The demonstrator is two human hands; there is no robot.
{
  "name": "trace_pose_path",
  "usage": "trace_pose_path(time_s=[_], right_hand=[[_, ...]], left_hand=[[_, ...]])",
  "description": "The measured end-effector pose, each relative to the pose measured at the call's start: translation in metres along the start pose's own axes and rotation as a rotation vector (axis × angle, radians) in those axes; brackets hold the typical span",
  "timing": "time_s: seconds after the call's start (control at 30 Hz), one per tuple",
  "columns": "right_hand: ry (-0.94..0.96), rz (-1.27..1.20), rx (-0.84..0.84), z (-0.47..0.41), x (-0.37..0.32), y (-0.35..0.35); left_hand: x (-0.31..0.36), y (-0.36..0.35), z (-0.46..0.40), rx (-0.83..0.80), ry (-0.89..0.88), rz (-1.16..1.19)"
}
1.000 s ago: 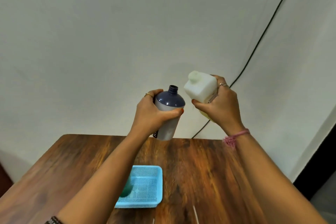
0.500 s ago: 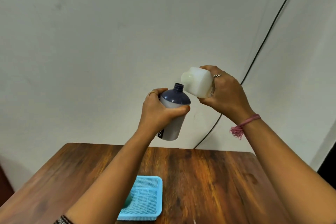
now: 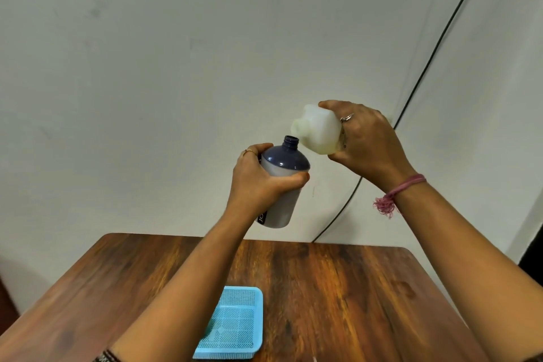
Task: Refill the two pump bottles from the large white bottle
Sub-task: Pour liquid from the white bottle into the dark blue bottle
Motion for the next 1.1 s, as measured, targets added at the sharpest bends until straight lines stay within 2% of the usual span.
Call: trace_pose_path(time_s=[1.1], right_hand=[[0.113,0.079,0.062,-0.005,-0.006,0.006]], left_hand=[[-0.011,0.001,-0.003,0.04,0.018,0.044]])
Point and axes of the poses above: each hand's wrist, its own z-axis away from the middle knuckle, its own y-axis out of the back of the hand, x = y × z, the point moved 10 cm from there along -z, towards the middle knuckle, and after that the axes turned 12 degrees about z, right-handed, at the moved point
